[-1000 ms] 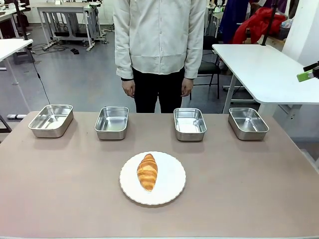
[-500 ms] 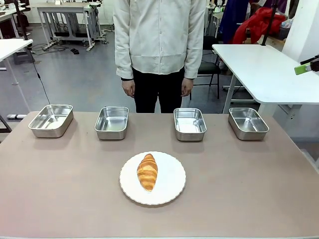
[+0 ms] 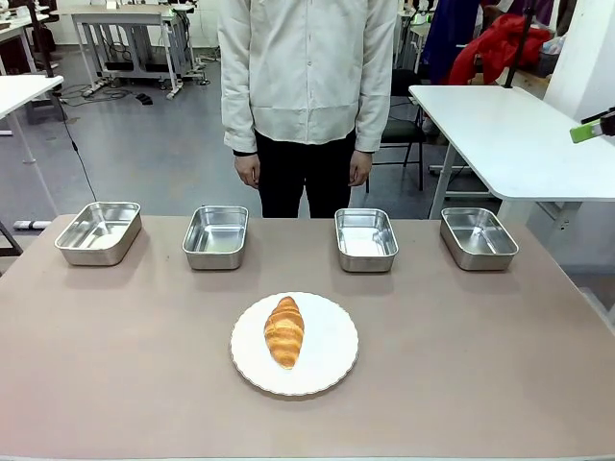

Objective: Place the bread in the container.
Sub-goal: Place the Butter Roll into the Airtight Container indicated by the human.

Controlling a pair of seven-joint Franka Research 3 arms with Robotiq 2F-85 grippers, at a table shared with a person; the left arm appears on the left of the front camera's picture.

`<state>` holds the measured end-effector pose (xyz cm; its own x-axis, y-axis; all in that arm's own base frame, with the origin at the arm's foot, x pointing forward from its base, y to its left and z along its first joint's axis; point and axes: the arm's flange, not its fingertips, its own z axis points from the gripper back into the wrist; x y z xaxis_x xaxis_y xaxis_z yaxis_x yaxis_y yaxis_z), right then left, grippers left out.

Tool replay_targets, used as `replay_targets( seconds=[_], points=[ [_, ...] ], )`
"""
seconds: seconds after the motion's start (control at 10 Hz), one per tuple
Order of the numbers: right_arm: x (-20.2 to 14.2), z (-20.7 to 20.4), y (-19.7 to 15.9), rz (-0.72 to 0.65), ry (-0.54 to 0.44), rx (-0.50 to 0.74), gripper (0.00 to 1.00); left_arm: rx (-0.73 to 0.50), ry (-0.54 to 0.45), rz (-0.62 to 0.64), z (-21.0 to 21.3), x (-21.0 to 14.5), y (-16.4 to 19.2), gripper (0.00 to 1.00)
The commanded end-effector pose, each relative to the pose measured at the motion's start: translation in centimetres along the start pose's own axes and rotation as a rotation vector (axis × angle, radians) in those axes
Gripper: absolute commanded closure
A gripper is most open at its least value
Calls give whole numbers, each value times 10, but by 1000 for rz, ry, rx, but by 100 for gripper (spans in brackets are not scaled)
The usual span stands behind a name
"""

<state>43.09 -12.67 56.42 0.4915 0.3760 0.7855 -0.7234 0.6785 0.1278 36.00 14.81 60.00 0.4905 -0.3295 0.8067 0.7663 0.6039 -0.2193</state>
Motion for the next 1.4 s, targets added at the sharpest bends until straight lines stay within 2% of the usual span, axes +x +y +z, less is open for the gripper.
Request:
replay_targets(
  seconds=[0.0,1.3],
  points=[
    [1,-1,1,6,-13,7,0,-2,-12,-20,4,1,-3,0],
    [1,-1,1,6,-13,7,0,-2,-12,-20,4,1,-3,0]
  ],
)
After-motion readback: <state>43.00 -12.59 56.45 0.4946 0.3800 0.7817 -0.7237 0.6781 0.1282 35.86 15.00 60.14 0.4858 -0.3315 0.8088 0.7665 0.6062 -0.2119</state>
